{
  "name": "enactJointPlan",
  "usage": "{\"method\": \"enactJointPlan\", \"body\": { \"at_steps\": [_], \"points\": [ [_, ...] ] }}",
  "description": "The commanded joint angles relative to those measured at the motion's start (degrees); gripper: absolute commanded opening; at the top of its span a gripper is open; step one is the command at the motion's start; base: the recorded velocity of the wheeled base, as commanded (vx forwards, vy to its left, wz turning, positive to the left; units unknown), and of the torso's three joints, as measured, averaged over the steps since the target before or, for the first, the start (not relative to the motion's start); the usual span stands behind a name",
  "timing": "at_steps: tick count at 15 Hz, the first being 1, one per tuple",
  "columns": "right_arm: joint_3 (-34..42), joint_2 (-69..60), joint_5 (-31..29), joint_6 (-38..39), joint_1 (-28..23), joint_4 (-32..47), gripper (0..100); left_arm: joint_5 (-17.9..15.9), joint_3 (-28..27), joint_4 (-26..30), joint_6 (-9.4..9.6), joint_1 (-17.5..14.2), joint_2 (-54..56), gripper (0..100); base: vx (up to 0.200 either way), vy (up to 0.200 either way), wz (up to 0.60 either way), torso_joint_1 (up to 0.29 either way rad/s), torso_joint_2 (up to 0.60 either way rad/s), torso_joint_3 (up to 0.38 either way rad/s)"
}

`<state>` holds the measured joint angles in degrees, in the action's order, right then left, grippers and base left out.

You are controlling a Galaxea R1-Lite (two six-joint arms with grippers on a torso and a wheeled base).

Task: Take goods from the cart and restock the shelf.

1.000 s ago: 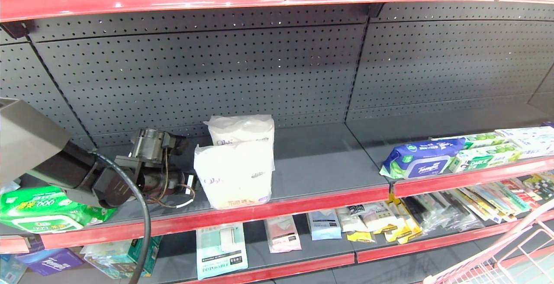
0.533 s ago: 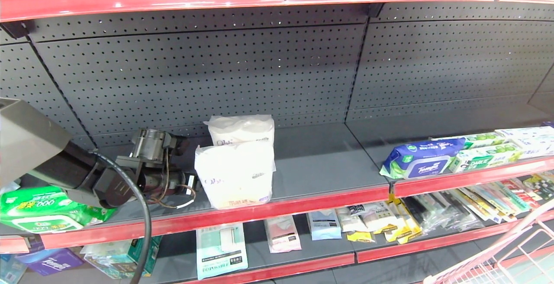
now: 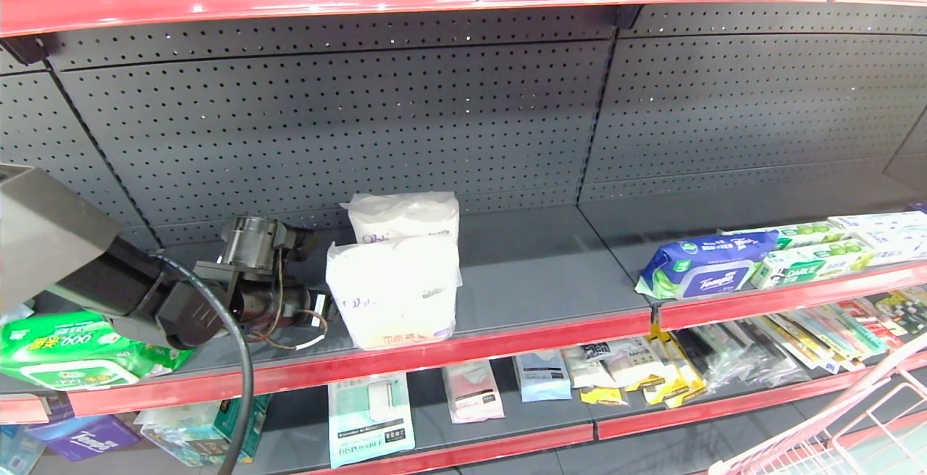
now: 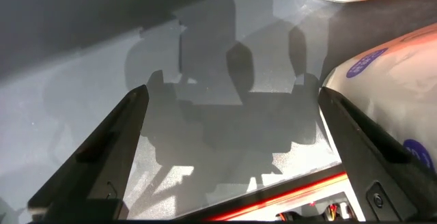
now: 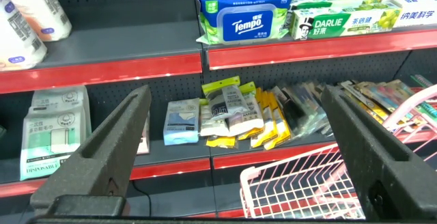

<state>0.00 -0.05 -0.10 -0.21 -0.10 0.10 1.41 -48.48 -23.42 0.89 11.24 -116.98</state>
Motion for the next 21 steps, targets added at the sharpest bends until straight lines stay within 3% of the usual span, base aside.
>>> {"method": "enactJointPlan", "body": {
  "at_steps": [1,2,4,6,12,14,15,18,19,20,21],
  "points": [
    [0.0,0.0,0.0,-0.1,0.0,0.0,100,0.3,0.1,-0.5,0.08,-0.7,1.1,100,0.0,0.0,0.0,0.0,0.0,0.0],
    [0.0,0.0,0.0,-0.1,0.0,0.0,100,0.3,0.0,-0.5,0.34,-1.7,2.6,100,0.0,0.0,0.0,0.0,0.0,0.0],
    [0.0,0.0,0.0,-0.1,0.0,0.0,100,0.3,0.4,0.0,5.26,-4.3,7.2,100,0.0,0.0,0.0,0.0,0.0,0.0],
    [0.0,0.0,0.0,-0.1,0.0,0.0,100,-0.3,2.2,0.1,7.02,-6.9,13.4,100,0.0,0.0,0.0,0.0,0.0,0.0],
    [0.0,0.0,0.0,-0.1,-0.1,0.0,100,-3.0,8.1,7.2,6.84,-12.1,36.3,100,0.0,0.0,0.0,0.0,0.0,0.0],
    [0.0,0.0,0.0,-0.1,0.0,0.0,100,-4.7,10.6,9.8,6.84,-15.5,43.6,100,0.0,0.0,0.0,0.0,0.0,0.0],
    [0.0,0.0,0.0,-0.1,0.0,0.0,100,-8.1,14.5,12.0,6.84,-19.4,51.5,100,0.0,0.0,0.0,0.0,0.0,0.0],
    [0.0,0.0,0.0,-0.1,0.0,0.0,100,-12.5,22.4,13.9,6.76,-24.7,66.6,100,0.0,0.0,0.0,0.0,0.0,0.0],
    [0.0,0.1,0.0,-0.1,0.0,0.0,100,-13.0,23.3,14.1,6.23,-25.6,68.8,100,0.0,0.0,0.0,0.0,0.0,0.0],
    [0.0,0.0,0.0,-0.1,0.0,0.0,100,-13.2,25.3,14.1,3.94,-26.0,72.9,100,0.0,0.0,0.0,0.0,0.0,0.0],
    [0.0,0.0,0.0,0.0,0.0,0.0,100,-13.2,26.1,14.1,2.8,-26.0,75.2,100,0.0,0.0,0.0,0.0,0.0,0.0]
  ]
}}
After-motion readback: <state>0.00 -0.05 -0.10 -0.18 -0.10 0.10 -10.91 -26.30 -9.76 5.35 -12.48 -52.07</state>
